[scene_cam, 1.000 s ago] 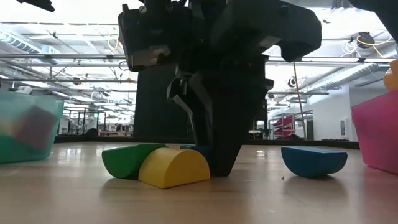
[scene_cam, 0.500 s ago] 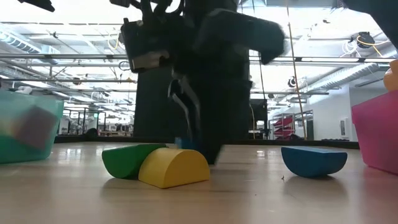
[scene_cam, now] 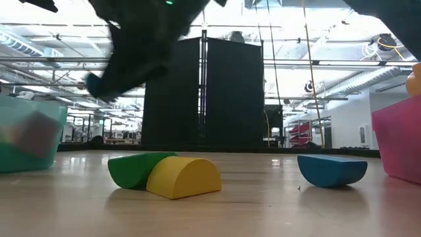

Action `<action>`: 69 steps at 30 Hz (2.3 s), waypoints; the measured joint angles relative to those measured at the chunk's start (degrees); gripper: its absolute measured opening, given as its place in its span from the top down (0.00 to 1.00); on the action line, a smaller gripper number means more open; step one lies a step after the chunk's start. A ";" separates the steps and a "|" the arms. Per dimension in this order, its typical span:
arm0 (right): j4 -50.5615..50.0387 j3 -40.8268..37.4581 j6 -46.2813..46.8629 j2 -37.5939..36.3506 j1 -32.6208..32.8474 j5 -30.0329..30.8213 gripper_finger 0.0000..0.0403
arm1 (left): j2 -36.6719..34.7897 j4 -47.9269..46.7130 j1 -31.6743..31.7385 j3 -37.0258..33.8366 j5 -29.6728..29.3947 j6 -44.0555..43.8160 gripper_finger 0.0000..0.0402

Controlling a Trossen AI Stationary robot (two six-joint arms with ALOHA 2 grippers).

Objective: Sort blocks by size
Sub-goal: Put the blue block into the blue bin

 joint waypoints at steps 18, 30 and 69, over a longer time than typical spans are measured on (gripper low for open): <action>40.08 0.07 3.60 5.53 -3.23 -12.46 0.72 | -0.02 0.00 0.00 0.00 0.01 -0.21 0.53; 42.06 0.07 4.67 8.17 -2.55 -13.42 0.53 | -0.02 0.00 0.01 0.00 0.01 -1.67 0.53; -38.95 -3.88 19.12 -4.48 15.66 -4.16 0.40 | -0.01 0.00 0.00 0.00 0.49 -1.06 0.53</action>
